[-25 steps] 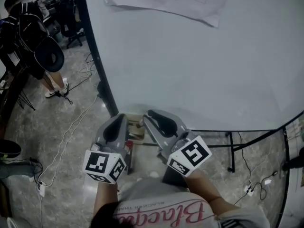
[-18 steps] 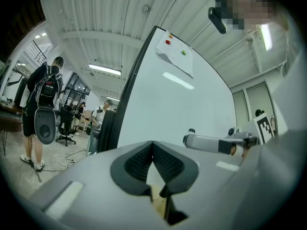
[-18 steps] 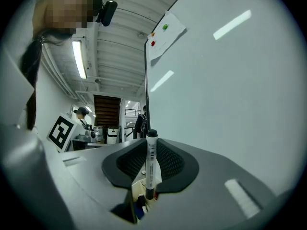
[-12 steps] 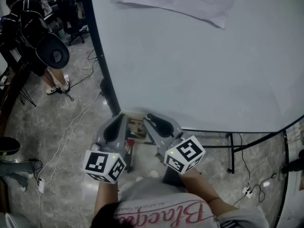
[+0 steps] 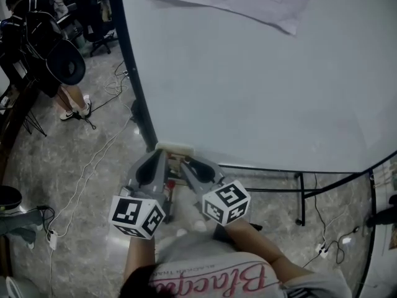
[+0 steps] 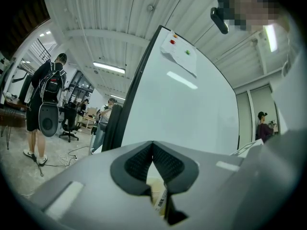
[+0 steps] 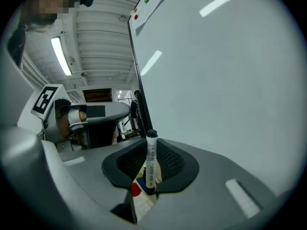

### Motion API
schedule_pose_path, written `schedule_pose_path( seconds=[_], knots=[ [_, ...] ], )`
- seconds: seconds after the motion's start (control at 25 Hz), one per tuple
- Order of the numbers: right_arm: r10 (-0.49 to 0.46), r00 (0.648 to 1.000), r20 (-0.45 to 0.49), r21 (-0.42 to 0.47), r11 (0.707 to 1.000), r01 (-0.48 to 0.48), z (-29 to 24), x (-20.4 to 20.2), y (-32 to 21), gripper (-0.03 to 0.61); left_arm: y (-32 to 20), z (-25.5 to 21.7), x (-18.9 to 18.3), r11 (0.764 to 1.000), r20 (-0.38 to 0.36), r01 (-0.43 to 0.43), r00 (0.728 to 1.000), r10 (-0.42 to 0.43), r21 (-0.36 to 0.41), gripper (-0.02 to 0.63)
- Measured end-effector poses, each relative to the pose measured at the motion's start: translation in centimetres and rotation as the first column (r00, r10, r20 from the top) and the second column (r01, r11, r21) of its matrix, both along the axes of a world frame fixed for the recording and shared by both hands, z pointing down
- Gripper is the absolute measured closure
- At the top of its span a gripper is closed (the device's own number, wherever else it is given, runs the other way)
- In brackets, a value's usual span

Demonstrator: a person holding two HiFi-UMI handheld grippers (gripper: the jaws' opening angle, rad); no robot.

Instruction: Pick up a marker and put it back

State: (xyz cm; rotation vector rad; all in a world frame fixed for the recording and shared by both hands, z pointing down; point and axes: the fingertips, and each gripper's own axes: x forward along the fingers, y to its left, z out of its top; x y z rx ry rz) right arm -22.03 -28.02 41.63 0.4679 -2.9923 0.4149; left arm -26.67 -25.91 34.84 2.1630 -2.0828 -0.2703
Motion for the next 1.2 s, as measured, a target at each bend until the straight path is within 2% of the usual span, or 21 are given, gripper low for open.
schedule_pose_path(
  seconds=[0.2, 0.36, 0.52, 0.68, 0.88, 1.08, 1.16, 1.2],
  knots=[
    [0.025, 0.999, -0.02, -0.015, 1.0, -0.025, 0.9, 0.4, -0.7, 0.506, 0.1, 0.2, 0.0, 1.0, -0.005, 0.005, 1.0, -0.005, -0.004, 0.614],
    [0.058, 0.995, -0.085, 0.029, 0.998, -0.055, 1.6, 1.0, -1.5, 0.496, 0.0, 0.4, 0.3, 1.0, -0.006, 0.0, 1.0, 0.0, -0.006, 0.615],
    [0.074, 0.99, -0.119, 0.054, 0.996, -0.068, 2.0, 1.5, -2.1, 0.458, -0.1, 0.6, 0.3, 1.0, -0.002, -0.004, 1.0, 0.004, -0.014, 0.614],
    [0.097, 0.993, -0.066, 0.096, 0.991, -0.09, -0.1, 2.2, -2.8, 0.449, -0.2, 0.5, 0.1, 1.0, -0.001, -0.003, 1.0, 0.003, -0.011, 0.614],
    [0.099, 0.995, 0.023, 0.192, 0.976, -0.102, -5.3, 3.2, -2.8, 0.449, -0.2, 0.1, -0.1, 1.0, 0.006, -0.007, 1.0, 0.007, -0.002, 0.615],
    [0.08, 0.996, 0.03, 0.273, 0.958, -0.085, -8.2, 3.8, -1.3, 0.477, -0.1, -0.4, 0.2, 1.0, 0.018, -0.027, 0.999, 0.027, 0.008, 0.615],
    [0.085, 0.996, 0.022, 0.29, 0.953, -0.088, -8.4, 4.0, -0.9, 0.564, -0.1, -0.5, 0.5, 0.999, 0.022, -0.04, 0.999, 0.04, 0.009, 0.615],
    [0.082, 0.996, 0.018, 0.293, 0.952, -0.084, -8.4, 4.0, -0.7, 0.577, -0.1, -0.6, 0.6, 0.999, 0.024, -0.045, 0.999, 0.045, 0.011, 0.615]
  ],
)
